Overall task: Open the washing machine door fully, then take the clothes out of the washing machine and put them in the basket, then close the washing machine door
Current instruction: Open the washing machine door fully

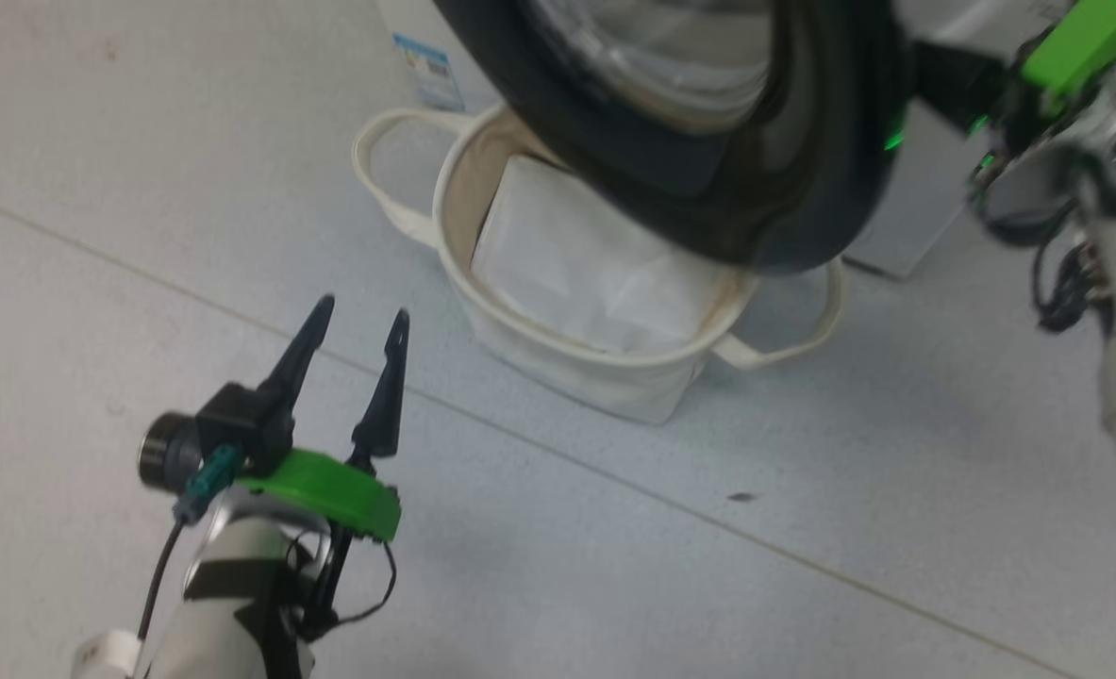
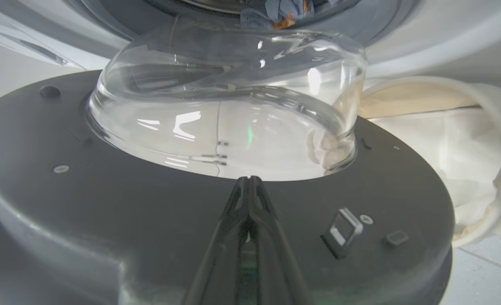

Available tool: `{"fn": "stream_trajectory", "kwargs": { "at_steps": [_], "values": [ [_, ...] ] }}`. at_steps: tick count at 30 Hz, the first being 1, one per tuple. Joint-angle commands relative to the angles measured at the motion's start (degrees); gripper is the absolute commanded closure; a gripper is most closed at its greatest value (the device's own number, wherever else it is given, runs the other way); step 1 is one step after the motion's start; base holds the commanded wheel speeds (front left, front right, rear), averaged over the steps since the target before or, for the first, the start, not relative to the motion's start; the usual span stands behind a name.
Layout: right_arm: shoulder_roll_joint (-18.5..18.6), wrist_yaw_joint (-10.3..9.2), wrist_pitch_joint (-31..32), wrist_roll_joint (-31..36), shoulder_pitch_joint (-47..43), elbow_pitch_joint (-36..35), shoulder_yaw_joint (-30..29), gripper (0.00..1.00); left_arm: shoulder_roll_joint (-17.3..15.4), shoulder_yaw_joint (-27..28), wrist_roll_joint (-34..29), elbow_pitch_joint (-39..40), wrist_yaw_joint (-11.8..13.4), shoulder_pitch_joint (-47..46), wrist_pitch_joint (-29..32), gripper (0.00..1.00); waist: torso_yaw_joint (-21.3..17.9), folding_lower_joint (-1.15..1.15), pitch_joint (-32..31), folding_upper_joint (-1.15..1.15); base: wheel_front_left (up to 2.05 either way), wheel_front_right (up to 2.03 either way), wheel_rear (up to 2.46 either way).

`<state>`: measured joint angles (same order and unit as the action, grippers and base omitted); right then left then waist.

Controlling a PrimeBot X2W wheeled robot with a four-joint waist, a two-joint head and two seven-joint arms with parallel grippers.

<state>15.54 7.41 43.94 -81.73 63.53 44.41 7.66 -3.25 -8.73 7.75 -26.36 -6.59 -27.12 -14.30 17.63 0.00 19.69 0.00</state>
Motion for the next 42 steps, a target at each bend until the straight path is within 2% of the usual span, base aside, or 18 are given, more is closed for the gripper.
{"fn": "stream_trajectory", "kwargs": {
  "at_steps": [1, 11, 16, 21, 24, 36, 42],
  "values": [
    [-0.96, 0.08, 0.55, -0.60, 0.05, -2.45, 0.45, 1.00, -1.80, 2.12, -0.56, 1.31, -0.16, 0.57, -0.70, 0.00, -0.96, 0.00, -2.25, 0.00, 0.00, 0.00, 0.00],
    [-9.23, 0.08, 4.23, -6.32, -9.23, -1.76, 2.32, 1.00, -2.55, 4.23, -1.44, 0.65, 0.09, 6.24, -0.70, 0.00, -1.96, 0.00, -10.12, 0.00, 0.00, 0.00, 0.00],
    [-11.69, 0.08, 4.19, -7.67, -11.97, -0.78, 4.28, 1.00, -2.72, 4.78, -1.77, 0.71, 0.20, 7.76, -0.70, 0.00, -1.30, 0.00, -12.12, 0.00, 0.00, 0.00, 0.00],
    [-12.58, 0.08, 2.58, -9.85, -12.64, -0.31, 7.25, 1.00, -2.64, 5.06, -1.81, 0.86, 0.16, 7.87, -0.70, 0.00, -0.05, 0.00, -11.98, 0.00, 0.00, 0.00, 0.00],
    [-12.63, 0.08, 1.00, -15.74, -12.93, -1.58, 13.27, 1.00, -2.35, 4.88, -1.72, 0.83, 0.05, 7.23, -0.70, 0.00, 1.37, 0.00, -11.09, 0.00, 0.00, 0.00, 0.00],
    [-12.65, 0.08, -7.14, -29.84, -12.37, -6.96, 31.71, 1.00, -1.86, 4.60, -1.76, 0.33, -0.23, 5.68, -0.70, 0.00, 3.72, 0.00, -9.67, 0.00, 0.00, 0.00, 0.00],
    [-12.66, 0.08, -12.61, -32.15, -11.22, -8.88, 35.85, 1.00, -1.82, 4.63, -1.82, 0.50, -0.33, 4.85, -0.70, 0.00, 4.29, 0.00, -9.85, 0.00, 0.00, 0.00, 0.00]
  ]
}}
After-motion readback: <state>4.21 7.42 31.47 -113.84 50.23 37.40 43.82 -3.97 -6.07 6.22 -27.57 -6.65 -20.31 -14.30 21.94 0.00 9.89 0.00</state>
